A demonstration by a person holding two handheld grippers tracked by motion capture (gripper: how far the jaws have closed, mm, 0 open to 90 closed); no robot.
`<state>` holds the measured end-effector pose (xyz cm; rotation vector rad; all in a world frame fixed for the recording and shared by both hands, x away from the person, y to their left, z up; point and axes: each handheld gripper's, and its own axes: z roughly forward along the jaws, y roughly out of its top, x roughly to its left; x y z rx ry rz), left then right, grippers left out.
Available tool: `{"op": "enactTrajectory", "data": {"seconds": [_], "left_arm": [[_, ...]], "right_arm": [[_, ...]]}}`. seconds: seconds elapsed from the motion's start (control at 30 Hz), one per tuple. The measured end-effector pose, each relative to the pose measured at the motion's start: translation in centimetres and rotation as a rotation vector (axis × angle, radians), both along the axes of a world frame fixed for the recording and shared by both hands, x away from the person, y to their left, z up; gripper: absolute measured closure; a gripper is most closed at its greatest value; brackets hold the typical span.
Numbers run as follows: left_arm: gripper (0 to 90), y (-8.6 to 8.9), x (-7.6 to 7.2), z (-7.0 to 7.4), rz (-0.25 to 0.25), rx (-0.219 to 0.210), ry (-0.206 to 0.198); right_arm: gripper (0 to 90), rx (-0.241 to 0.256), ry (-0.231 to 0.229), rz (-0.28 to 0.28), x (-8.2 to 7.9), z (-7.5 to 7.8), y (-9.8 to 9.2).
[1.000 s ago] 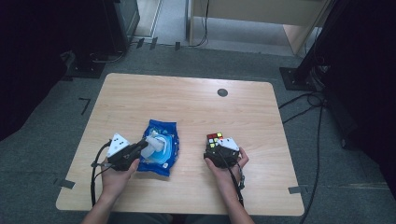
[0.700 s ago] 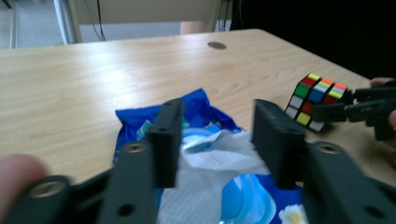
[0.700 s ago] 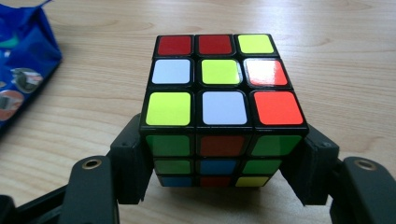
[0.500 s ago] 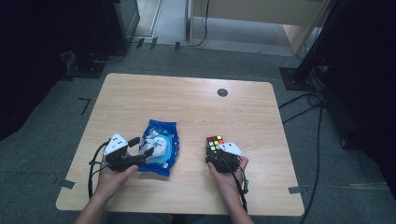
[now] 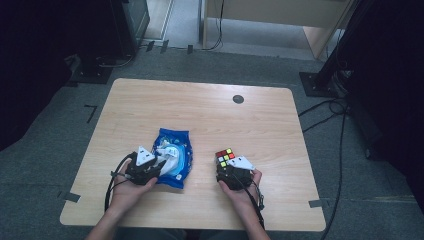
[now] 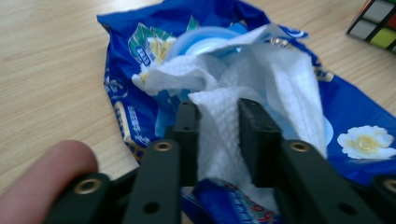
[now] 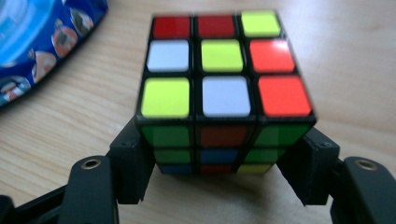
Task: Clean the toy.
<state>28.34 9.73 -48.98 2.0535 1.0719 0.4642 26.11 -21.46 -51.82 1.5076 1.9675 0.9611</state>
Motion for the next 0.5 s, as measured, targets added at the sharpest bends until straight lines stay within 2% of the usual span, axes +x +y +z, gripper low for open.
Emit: {"op": "enactTrajectory", "data": {"seconds": [0.03, 0.13, 0.17, 0.27, 0.33, 0.4, 0.43, 0.47, 0.5], "left_arm": [[78.2, 0.2, -0.1, 0.2, -0.003, -0.012, -0.011], [84.4, 0.5, -0.3, 0.7, 0.000, -0.034, -0.055], [86.2, 0.7, -0.4, 0.9, 0.002, -0.053, -0.066], [89.2, 1.6, -0.6, 1.8, 0.009, -0.142, -0.105], [89.3, 2.2, -0.8, 2.5, 0.004, -0.209, -0.145], [89.3, 2.5, -1.2, 3.2, -0.022, -0.302, -0.194], [89.4, 2.5, -1.4, 3.5, -0.035, -0.340, -0.209], [89.4, 2.3, -1.6, 4.0, -0.053, -0.366, -0.235], [89.3, 2.0, -1.9, 4.4, -0.070, -0.381, -0.259]], "right_arm": [[33.7, -0.002, 0.011, -0.006, 0.1, -0.2, 0.0], [34.3, -0.004, -0.008, -0.006, -0.1, -0.1, 0.1], [34.3, -0.001, -0.012, -0.010, -0.2, -0.1, 0.1], [34.6, 0.020, -0.042, -0.005, -0.3, 0.1, -0.1], [34.6, 0.042, -0.054, 0.008, -0.4, 0.4, -0.2], [34.7, 0.101, -0.055, 0.029, -0.5, 0.8, -0.3], [34.7, 0.114, -0.063, 0.057, -0.6, 1.3, 0.1], [34.7, 0.114, -0.063, 0.057, -0.6, 1.3, 0.1], [34.7, 0.102, -0.089, 0.093, -0.9, 1.9, 0.7]]}}
